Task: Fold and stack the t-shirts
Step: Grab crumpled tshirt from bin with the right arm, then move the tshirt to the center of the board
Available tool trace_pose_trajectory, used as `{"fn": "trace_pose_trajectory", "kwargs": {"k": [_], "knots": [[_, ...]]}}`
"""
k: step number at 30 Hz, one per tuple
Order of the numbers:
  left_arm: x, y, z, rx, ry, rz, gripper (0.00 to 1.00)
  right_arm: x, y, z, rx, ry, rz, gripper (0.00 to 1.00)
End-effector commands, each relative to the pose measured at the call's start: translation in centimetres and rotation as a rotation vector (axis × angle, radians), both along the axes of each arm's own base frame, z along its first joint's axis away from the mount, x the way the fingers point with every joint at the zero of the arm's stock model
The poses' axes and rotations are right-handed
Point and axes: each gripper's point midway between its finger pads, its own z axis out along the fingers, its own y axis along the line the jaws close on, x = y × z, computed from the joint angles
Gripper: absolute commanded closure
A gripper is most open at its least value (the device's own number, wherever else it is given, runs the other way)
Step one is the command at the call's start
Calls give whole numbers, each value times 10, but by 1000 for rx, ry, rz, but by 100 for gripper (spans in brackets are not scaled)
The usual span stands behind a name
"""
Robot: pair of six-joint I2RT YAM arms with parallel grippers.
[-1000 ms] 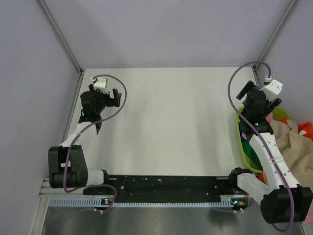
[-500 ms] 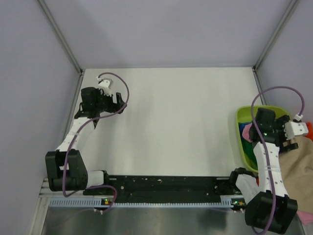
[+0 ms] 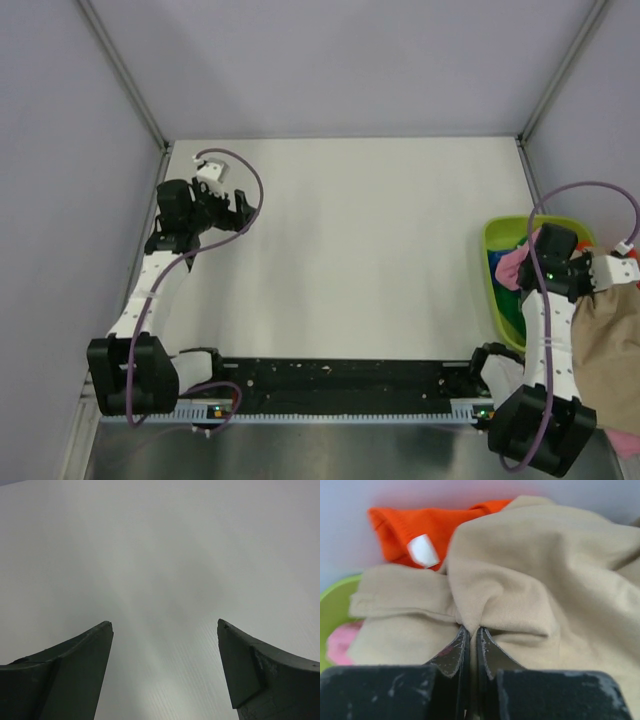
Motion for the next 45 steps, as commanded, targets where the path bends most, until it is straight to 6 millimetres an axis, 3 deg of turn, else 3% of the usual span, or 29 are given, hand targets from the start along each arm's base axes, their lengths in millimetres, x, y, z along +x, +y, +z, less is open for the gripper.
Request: {"fn": "trace_pose_trajectory", "kwargs": {"k": [1,3,7,9,13,16,17,20,22,24,26,29,33,36,41,45], "knots": [[-3,1,12,37,-62,-9,11,80,16,58,-42,-88,433,100],[-2,4,13,48,-68,3,11,113,39,83,-84,-123,636,100],[1,12,15,80,-75,36,11,158,93,140,-189,-151,967,100],[2,16,15,99,-73,52,11,178,135,166,-256,-136,1167,100],[8,28,15,113,-49,118,11,202,241,203,-384,-111,1560,100],[12,38,14,132,-31,161,11,196,338,229,-501,-136,1897,100],[13,42,13,138,-23,174,11,192,373,230,-526,-139,2014,100],[14,51,16,145,-15,206,11,159,466,242,-616,-205,2342,100],[14,57,17,148,-13,231,10,136,512,253,-584,-334,2526,100],[14,63,18,151,-16,248,10,126,539,265,-481,-518,2621,100],[13,70,20,160,-20,269,10,133,551,263,-394,-582,2615,100],[13,75,23,175,-23,287,9,166,547,227,-305,-430,2497,100],[9,71,23,173,-17,266,9,209,513,158,-151,-201,2314,100],[7,68,17,171,-14,243,9,228,483,88,33,-40,2229,100],[6,59,0,175,16,173,9,251,436,-10,165,239,2064,100],[8,51,-20,179,64,102,10,268,417,-44,222,347,1983,100]]}}
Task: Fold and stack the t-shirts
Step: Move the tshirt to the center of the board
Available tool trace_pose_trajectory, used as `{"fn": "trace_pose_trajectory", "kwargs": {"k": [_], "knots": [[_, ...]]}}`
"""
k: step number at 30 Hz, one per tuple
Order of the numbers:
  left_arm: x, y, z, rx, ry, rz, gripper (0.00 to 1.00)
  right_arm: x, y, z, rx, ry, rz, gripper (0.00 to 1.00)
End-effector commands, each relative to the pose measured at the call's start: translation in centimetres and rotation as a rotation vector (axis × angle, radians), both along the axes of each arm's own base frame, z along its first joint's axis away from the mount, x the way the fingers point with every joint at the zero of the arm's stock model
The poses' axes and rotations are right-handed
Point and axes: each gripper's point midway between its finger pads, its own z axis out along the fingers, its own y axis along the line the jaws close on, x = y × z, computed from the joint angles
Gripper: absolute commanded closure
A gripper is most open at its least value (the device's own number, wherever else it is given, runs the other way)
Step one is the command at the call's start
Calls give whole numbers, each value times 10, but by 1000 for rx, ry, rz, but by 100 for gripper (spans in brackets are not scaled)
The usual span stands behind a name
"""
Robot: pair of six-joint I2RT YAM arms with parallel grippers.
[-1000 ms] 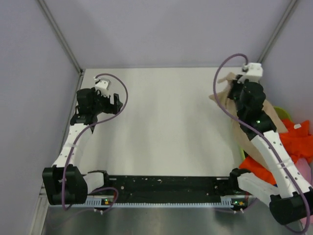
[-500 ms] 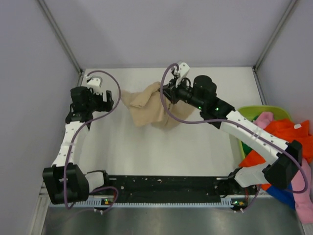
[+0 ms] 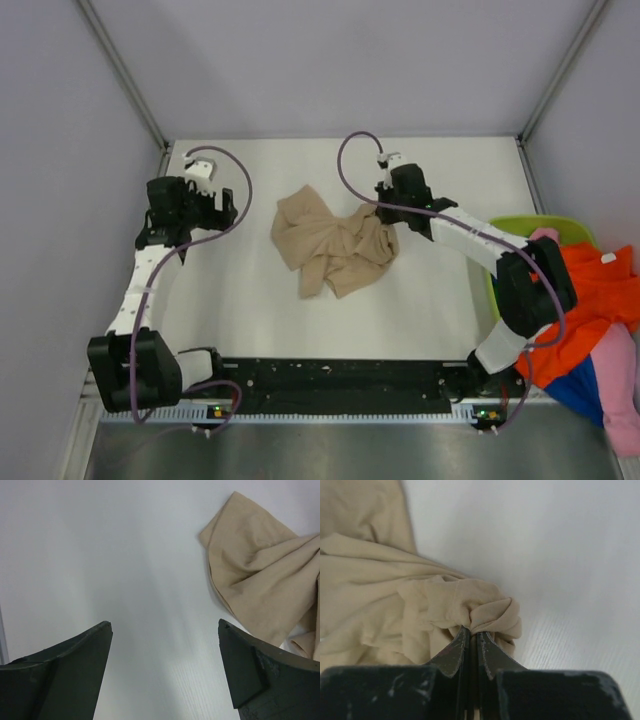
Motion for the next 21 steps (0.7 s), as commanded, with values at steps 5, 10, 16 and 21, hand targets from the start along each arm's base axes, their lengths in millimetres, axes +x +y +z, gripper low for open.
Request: {"fn": "trace_pose_trajectory", "kwargs": {"k": [5,10,16,21], "knots": [[0,-19,-35,3,86,-154,12,44,-42,-22,-93,66,-183,100],[-6,-24,-52,25,135,-201,12,65,-70,-21,-219,60,-272,33],[-13,-29,-59,18,170,-234,13,52,-78,9,-288,43,-266,3],[-22,-33,-57,3,188,-253,13,4,-27,36,-417,-74,1,2]]}}
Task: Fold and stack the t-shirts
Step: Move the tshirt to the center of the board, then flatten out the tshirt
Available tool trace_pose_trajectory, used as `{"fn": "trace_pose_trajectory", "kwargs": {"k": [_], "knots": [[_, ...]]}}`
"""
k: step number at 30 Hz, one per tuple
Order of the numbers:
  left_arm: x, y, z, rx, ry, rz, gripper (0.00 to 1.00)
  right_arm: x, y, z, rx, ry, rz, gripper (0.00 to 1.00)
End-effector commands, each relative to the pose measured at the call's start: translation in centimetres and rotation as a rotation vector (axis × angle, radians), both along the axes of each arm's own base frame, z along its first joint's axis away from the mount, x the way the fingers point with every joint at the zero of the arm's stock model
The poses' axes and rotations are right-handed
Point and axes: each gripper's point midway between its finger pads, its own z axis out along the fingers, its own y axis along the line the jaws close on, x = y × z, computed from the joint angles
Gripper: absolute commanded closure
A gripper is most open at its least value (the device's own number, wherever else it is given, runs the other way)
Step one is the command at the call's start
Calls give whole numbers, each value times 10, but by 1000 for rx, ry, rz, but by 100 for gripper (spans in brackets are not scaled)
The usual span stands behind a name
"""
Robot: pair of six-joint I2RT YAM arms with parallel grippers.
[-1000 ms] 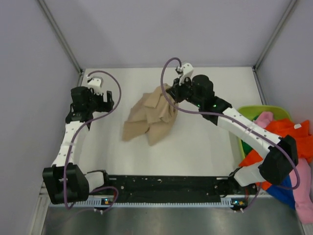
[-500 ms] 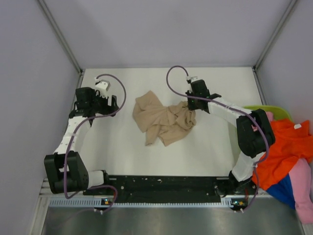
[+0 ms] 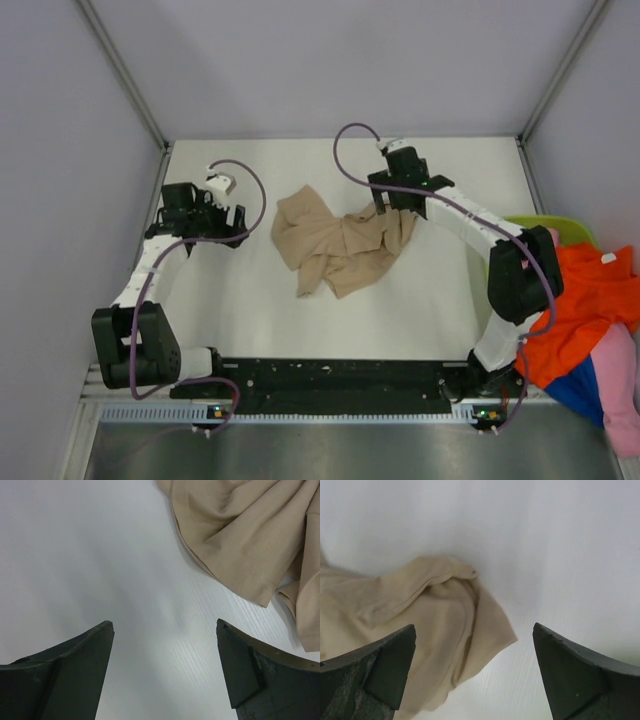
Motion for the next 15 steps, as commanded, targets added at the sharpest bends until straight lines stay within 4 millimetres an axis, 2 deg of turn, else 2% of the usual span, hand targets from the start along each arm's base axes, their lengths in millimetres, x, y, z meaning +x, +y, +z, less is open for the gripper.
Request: {"fn": "trace_pose_trajectory", "kwargs": {"k": [1,5,8,12,15], "knots": [[-8,-8,5,-13,2,-48,13,-49,54,56,-122,-117,291,2],[-17,-2,2,14,29,-27,14,-109,119,38,-96,-62,597,4],[-26,4,-4,54,59,-14,15,-146,153,12,-5,39,735,17],[-39,10,-14,92,121,-10,16,-160,164,-17,56,152,726,39],[-47,9,-21,90,154,-20,17,-170,173,-31,107,215,734,42]]}}
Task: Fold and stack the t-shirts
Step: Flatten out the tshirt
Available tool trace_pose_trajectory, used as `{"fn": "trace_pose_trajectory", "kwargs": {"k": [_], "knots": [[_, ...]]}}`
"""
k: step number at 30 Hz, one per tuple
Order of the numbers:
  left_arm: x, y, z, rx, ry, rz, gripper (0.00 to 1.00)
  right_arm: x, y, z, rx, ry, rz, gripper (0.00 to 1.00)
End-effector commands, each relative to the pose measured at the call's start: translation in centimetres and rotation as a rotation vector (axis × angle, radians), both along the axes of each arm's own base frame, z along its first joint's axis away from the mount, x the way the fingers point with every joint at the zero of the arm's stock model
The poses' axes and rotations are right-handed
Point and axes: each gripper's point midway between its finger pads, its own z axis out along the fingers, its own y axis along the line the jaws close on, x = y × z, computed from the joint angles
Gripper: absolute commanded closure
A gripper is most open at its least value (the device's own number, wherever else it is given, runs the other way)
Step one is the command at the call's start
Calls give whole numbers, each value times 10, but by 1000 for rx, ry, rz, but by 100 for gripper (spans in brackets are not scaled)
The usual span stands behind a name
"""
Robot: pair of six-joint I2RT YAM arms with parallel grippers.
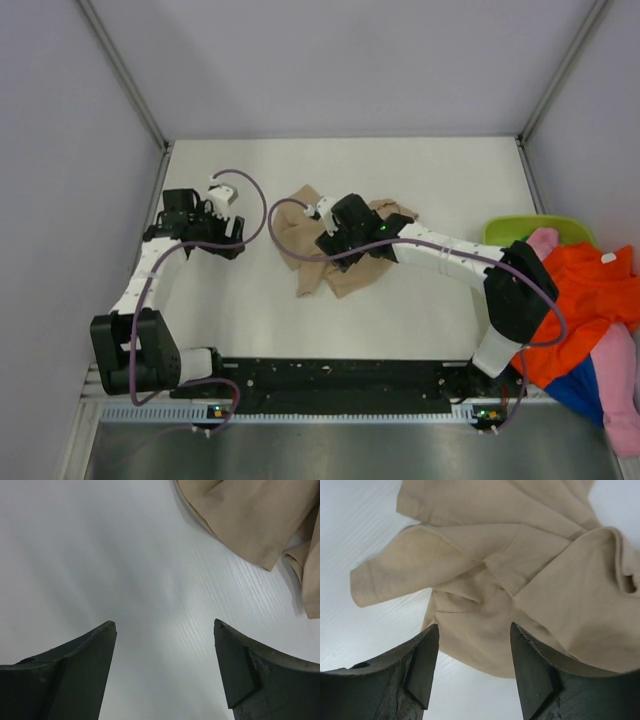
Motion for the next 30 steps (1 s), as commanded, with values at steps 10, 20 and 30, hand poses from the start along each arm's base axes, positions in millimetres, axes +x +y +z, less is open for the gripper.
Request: {"fn": "trace_pose_trajectory", "kwargs": {"k": [10,20,30], "knots": [[-29,-5,-9,14,57,-59,20,-40,26,-88,-55,201,-24,34],[-34,-18,0,-29,34,-134,20,-31,35,-55,-54,89,-45,100],[-30,-119,-9,60,-100,-508,6,-9,39,30,239,98,-74,100]]}}
